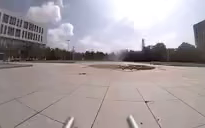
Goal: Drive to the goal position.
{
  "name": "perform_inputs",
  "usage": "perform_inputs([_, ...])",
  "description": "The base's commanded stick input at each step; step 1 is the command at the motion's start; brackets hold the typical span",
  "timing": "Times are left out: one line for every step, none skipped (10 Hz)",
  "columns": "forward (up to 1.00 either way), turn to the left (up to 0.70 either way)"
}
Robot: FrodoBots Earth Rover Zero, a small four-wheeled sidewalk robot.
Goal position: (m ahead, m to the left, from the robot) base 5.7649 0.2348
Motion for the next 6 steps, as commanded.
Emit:
perform_inputs([0.70, 0.04])
perform_inputs([0.70, 0.04])
perform_inputs([0.70, 0.04])
perform_inputs([0.70, 0.04])
perform_inputs([0.70, 0.04])
perform_inputs([0.70, 0.04])
